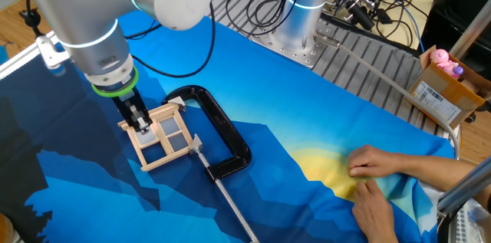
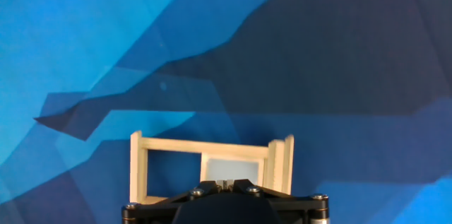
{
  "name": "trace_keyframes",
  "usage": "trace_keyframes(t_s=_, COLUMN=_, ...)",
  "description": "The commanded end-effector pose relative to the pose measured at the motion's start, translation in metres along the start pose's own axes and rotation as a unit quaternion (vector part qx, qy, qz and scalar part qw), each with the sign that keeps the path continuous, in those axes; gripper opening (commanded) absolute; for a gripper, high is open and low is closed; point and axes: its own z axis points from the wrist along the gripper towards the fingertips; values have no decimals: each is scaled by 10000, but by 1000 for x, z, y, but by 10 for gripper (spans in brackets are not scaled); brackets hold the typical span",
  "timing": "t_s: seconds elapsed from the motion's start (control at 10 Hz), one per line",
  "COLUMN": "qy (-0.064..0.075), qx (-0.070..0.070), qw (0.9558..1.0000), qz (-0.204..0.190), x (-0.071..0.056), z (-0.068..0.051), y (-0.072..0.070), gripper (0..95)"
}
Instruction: Close a sliding window
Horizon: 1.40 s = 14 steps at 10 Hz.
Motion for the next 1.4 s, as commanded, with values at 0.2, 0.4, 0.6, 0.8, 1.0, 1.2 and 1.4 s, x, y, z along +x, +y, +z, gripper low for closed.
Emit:
trace_keyframes(t_s=0.2, qy=-123, qx=-31, qw=9999, qz=108, x=1, z=5, y=2, gripper=0)
trace_keyframes(t_s=0.4, qy=-167, qx=-47, qw=9998, qz=122, x=0, z=11, y=2, gripper=0)
trace_keyframes(t_s=0.6, qy=-165, qx=-67, qw=9997, qz=139, x=0, z=13, y=3, gripper=0)
trace_keyframes(t_s=0.8, qy=-165, qx=-76, qw=9997, qz=144, x=0, z=14, y=4, gripper=0)
trace_keyframes(t_s=1.0, qy=-179, qx=-69, qw=9997, qz=159, x=0, z=15, y=7, gripper=0)
trace_keyframes(t_s=1.2, qy=-177, qx=-68, qw=9996, qz=196, x=-1, z=16, y=10, gripper=0)
trace_keyframes(t_s=1.4, qy=-167, qx=-41, qw=9997, qz=177, x=-1, z=16, y=11, gripper=0)
